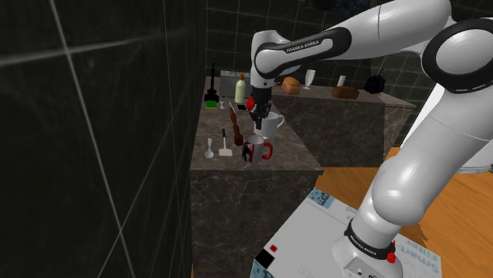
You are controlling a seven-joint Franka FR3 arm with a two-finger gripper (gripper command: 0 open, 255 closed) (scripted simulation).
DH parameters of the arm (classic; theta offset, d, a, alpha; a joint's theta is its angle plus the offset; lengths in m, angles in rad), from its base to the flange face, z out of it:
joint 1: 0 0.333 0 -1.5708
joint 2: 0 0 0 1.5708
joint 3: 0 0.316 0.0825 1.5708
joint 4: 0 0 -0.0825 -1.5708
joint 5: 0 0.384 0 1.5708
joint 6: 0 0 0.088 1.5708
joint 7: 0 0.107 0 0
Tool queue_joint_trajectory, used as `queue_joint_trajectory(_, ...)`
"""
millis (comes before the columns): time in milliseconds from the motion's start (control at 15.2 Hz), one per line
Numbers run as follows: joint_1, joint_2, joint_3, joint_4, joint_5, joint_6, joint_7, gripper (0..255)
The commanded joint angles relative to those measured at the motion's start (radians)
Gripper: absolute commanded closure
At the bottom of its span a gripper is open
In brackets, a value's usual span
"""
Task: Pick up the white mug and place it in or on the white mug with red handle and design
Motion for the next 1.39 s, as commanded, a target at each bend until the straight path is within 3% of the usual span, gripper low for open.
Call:
queue_joint_trajectory(0,0.000,0.006,0.000,-0.025,-0.001,0.032,0.002,255)
queue_joint_trajectory(330,-0.001,0.027,-0.001,-0.075,-0.002,0.103,0.006,255)
queue_joint_trajectory(792,-0.001,0.027,-0.001,-0.075,-0.002,0.103,0.006,255)
queue_joint_trajectory(858,-0.001,0.027,-0.001,-0.075,-0.002,0.103,0.006,0)
queue_joint_trajectory(1188,-0.001,0.027,-0.001,-0.075,-0.002,0.103,0.006,0)
queue_joint_trajectory(1320,0.001,0.013,0.001,-0.022,0.000,0.035,0.005,0)
